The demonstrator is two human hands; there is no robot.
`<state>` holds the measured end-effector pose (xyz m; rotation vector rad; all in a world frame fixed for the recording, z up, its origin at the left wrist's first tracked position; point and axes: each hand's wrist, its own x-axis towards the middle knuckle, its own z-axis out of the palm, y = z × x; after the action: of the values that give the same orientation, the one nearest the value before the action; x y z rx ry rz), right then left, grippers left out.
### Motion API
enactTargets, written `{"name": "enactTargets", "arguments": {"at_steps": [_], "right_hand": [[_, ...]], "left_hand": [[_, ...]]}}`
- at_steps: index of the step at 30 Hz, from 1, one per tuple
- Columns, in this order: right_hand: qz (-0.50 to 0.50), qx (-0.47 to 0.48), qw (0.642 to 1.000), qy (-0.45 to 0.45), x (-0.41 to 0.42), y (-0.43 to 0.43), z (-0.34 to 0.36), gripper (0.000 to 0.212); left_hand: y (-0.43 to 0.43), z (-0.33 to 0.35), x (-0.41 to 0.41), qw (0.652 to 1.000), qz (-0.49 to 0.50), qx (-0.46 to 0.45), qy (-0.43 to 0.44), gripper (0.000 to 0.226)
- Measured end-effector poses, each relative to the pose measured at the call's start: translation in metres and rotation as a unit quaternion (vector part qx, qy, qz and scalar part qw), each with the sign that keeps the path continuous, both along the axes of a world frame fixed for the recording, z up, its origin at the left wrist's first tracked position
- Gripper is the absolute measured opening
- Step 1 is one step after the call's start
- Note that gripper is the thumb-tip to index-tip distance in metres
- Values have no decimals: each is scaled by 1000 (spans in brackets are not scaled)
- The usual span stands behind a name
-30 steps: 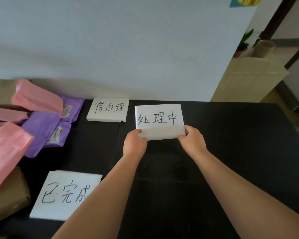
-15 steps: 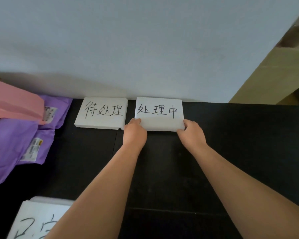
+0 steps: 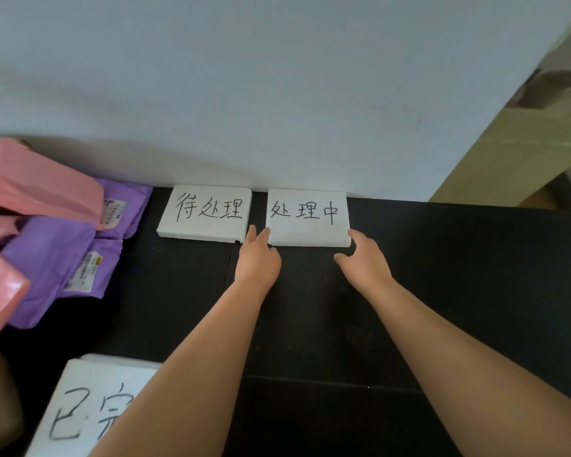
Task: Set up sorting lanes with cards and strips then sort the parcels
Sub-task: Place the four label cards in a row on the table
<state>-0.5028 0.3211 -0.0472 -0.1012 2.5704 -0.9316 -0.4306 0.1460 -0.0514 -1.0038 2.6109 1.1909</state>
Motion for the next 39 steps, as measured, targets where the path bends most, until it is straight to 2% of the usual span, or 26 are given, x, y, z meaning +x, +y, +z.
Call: {"name": "enactTargets", "arguments": {"at_steps": [9, 15, 25, 33, 37, 39], "right_hand": [[10, -32, 998, 59, 108, 0, 59, 54], [41, -47, 995, 81, 197, -13, 68, 45], [153, -13, 988, 1, 323, -63, 34, 52], [204, 15, 977, -65, 367, -97, 6, 54], [221, 25, 972, -73, 370, -104, 1, 55], [221, 19, 972, -73, 370, -105, 0, 49]], "left_hand": [[-4, 46, 117, 998, 55, -8, -4, 52], [-16, 51, 214, 994, 109, -20, 6, 49], [-64, 40, 341, 981, 158, -104, -49, 52], [-99, 12, 384, 980, 121, -70, -139, 66], [-106, 5, 384, 983, 119, -40, -133, 64], [-106, 4, 385, 984, 136, -33, -115, 59]]}}
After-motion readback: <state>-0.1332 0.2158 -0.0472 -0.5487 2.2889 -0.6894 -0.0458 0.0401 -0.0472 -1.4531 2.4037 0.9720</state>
